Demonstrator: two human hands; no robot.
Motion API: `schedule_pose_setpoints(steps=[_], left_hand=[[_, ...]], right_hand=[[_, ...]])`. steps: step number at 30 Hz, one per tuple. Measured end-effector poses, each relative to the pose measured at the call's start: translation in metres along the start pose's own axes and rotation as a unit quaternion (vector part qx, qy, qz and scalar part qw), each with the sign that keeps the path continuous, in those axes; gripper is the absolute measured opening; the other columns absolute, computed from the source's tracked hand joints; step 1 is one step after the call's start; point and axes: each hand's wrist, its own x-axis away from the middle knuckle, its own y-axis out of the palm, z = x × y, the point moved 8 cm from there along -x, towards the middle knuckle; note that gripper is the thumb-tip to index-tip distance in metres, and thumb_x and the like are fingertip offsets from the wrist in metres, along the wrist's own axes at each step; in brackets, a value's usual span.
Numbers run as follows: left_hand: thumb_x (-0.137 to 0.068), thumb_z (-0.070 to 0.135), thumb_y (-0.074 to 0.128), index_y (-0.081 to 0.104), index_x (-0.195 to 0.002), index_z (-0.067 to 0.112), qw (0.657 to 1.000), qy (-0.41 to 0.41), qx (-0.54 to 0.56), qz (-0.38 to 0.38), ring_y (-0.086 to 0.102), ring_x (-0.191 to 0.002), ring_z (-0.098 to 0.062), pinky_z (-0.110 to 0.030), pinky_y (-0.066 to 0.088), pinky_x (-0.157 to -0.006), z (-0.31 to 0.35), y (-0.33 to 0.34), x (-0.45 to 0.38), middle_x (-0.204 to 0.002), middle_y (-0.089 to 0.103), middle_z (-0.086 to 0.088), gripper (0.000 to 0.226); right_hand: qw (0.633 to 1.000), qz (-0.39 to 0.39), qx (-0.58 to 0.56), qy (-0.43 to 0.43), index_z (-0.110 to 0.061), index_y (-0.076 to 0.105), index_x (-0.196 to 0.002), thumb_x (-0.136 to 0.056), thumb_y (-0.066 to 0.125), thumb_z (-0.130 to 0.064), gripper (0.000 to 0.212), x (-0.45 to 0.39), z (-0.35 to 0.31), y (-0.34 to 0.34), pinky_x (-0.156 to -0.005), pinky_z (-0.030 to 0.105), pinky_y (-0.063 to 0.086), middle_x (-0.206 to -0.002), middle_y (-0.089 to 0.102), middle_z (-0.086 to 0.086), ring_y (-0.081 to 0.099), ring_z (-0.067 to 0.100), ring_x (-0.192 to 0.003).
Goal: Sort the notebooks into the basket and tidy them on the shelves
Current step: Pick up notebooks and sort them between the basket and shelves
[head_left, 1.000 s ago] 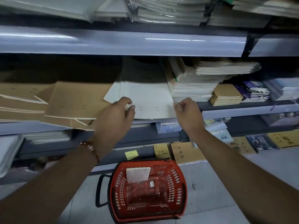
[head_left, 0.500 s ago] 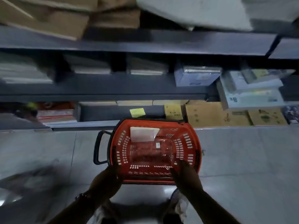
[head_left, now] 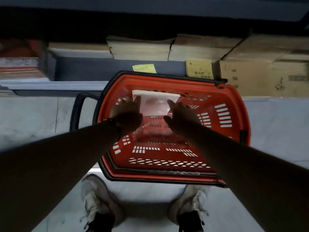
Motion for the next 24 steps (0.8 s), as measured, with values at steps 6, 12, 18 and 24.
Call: schedule_pose_setpoints(steps=[6, 12, 18, 24], left_hand=[[-0.099, 0.033, 0.046, 0.001, -0.158, 0.021, 1.000, 0.005, 0.024, 0.007, 0.042, -0.135, -0.039, -0.046, 0.047, -0.099, -0.001, 0.022, -0.011, -0.163, 0.011, -0.021, 0.075], [-0.095, 0.034, 0.056, 0.037, -0.136, 0.020, 0.997, 0.026, 0.003, 0.073, 0.057, -0.106, -0.034, -0.038, 0.053, -0.078, -0.008, 0.001, -0.021, -0.130, 0.043, -0.017, 0.047], [-0.096, 0.027, 0.059, 0.052, -0.113, 0.016, 0.993, 0.108, 0.037, 0.036, 0.064, -0.097, -0.024, -0.031, 0.052, -0.075, 0.008, 0.018, -0.015, -0.107, 0.065, -0.006, 0.022], [-0.102, 0.014, 0.047, 0.059, -0.130, 0.016, 0.991, 0.133, 0.003, -0.001, 0.064, -0.109, -0.021, -0.031, 0.052, -0.092, 0.026, 0.048, -0.012, -0.122, 0.066, -0.007, 0.031]], right_hand=[[0.999, 0.005, 0.036, -0.022, -0.026, 0.019, -0.156, -0.097, 0.053, -0.041, 0.070, -0.027, -0.006, 0.010, -0.099, 0.046, 0.048, -0.137, 0.052, 0.013, 0.053, 0.033, -0.120], [0.999, 0.035, 0.014, -0.016, -0.025, 0.019, -0.155, -0.095, 0.058, -0.033, 0.072, -0.030, 0.004, 0.005, -0.104, 0.048, 0.044, -0.144, 0.048, 0.015, 0.047, 0.034, -0.130], [0.995, 0.037, 0.087, -0.021, -0.023, 0.052, -0.134, -0.091, 0.061, -0.025, 0.044, -0.023, 0.009, 0.009, -0.097, 0.046, 0.050, -0.141, 0.044, 0.016, 0.044, 0.034, -0.127], [0.988, 0.099, 0.108, -0.057, -0.017, 0.070, -0.102, -0.095, 0.058, -0.023, 0.015, -0.018, 0.008, 0.020, -0.093, 0.042, 0.050, -0.118, 0.057, 0.012, 0.052, 0.029, -0.110]])
